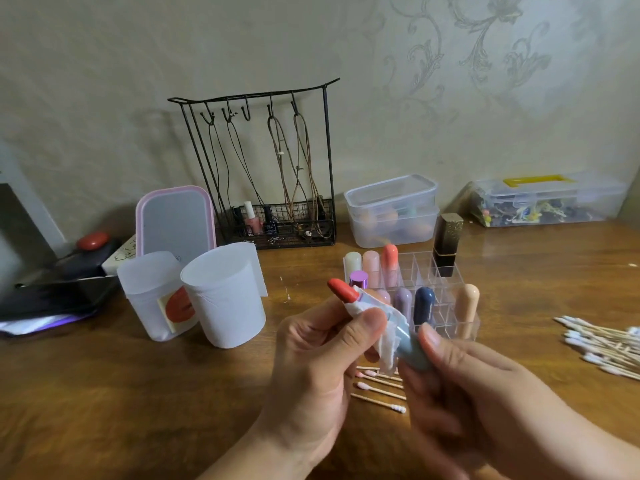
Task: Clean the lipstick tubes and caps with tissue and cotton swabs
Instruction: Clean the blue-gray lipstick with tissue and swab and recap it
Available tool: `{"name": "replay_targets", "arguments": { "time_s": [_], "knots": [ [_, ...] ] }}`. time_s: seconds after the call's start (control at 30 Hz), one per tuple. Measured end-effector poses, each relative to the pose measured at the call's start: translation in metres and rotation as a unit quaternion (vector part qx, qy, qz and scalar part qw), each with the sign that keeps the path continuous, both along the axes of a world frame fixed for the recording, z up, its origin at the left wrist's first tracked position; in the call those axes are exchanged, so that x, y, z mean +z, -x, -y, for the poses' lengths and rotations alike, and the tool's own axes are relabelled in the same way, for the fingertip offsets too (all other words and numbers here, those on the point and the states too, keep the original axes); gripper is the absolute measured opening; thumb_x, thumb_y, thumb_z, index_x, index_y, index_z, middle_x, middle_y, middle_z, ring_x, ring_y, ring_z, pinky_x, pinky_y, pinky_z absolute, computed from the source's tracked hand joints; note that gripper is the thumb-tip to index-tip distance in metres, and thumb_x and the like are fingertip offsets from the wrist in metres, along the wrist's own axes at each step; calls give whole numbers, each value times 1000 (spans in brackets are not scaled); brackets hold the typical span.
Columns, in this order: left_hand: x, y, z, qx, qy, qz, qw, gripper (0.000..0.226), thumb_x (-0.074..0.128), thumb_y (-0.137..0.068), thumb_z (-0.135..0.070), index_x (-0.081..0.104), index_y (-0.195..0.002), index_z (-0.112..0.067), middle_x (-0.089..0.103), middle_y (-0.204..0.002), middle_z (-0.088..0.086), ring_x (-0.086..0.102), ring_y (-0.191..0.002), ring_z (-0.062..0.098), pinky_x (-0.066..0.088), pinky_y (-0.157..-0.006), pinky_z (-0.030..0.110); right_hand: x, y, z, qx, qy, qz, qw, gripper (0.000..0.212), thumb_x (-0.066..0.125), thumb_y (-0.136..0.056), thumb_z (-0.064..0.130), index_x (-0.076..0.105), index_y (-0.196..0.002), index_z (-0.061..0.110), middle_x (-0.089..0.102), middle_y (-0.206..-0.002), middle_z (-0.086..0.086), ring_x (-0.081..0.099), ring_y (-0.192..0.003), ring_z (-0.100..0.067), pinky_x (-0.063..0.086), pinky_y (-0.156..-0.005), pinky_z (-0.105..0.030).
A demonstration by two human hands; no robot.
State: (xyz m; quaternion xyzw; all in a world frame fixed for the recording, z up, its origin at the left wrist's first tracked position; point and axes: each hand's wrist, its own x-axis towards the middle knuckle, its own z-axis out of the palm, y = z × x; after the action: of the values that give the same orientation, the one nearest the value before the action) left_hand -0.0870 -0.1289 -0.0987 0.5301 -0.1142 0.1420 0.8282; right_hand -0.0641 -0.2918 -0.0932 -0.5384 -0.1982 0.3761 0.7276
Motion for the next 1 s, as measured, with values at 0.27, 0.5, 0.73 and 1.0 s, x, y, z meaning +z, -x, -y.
{"name": "replay_targets", "arguments": {
  "time_s": [0.27,0.5,0.73,1.0],
  "knots": [
    [0,0,1,-30,13,22,999,33,83,-68,-36,77,-84,-9,71,-86,10,62,-88,25,46,-88,37,7,11,-1,50,-39,-102,993,53,83,-62,56,51,-57,14,34,-48,-1,31,-36,-14,30,-38,-21],
    [2,-1,2,-16,18,16,1000,33,83,-66,-36,77,-82,-9,72,-83,8,67,-85,21,54,-77,30,4,11,-3,-168,150,339,914,55,52,-72,82,64,-77,28,48,-50,0,43,-46,-8,33,-47,-23],
    [-1,0,2,-33,4,21,999,36,81,-73,-32,72,-86,1,67,-85,25,63,-73,38,54,-67,42,13,14,-2,14,19,-10,1000,53,71,-61,60,54,-62,9,28,-49,-6,30,-33,-14,29,-36,-18],
    [0,0,3,-47,17,18,999,35,80,-74,-33,73,-87,-2,67,-83,19,65,-74,33,55,-66,41,12,17,2,-6,18,3,1000,49,73,-63,57,55,-60,12,29,-46,-3,28,-33,-13,27,-37,-18]
  ]
}}
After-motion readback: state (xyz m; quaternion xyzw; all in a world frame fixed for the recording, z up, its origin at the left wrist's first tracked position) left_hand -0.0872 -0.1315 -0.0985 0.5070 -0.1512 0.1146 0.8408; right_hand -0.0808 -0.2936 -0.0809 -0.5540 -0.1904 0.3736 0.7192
